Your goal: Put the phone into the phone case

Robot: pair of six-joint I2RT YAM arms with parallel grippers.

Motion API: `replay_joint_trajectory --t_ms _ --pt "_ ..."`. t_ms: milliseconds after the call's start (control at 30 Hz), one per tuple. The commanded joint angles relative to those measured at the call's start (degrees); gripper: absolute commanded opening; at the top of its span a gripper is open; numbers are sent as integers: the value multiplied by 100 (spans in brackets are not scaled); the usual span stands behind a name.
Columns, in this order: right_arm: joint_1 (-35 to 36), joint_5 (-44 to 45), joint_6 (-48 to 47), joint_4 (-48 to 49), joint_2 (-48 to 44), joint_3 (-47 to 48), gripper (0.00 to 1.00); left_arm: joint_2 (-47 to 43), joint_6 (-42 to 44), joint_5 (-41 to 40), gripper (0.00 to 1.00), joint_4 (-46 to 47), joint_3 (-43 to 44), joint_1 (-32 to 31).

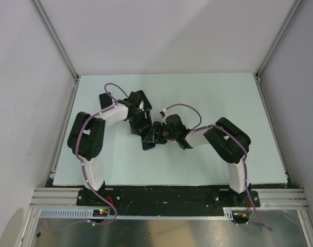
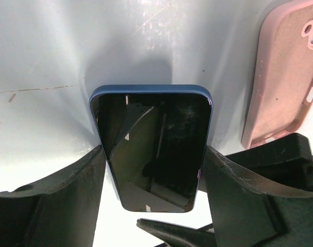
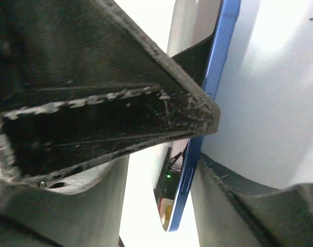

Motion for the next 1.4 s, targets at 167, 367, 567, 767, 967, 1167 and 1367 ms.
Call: replay_joint_trajectory --t_ms 167,367,567,767,967,1167,1367 --pt "-73 -140 135 -48 225 76 15 -361 -226 474 69 268 -208 -10" --pt "-285 -654 29 -362 -218 70 0 -810 261 168 98 307 28 18" --pt "-663 -1597 -534 -1491 -1252 -23 0 -1378 711 576 100 590 371 243" --pt "-1080 -3001 -814 -1874 -2180 -489 0 -1424 1716 2289 99 691 745 448" --pt "-1120 -3716 -997 -1996 -2821 -940 0 -1560 2562 3571 95 775 708 450" --pt "-1148 -4111 -1210 -2120 -3167 -1084 0 -1692 2717 4386 84 845 426 330" --pt "-1202 -4513 -1142 -1650 -3222 -1123 0 -2031 2799 5080 76 850 -66 112"
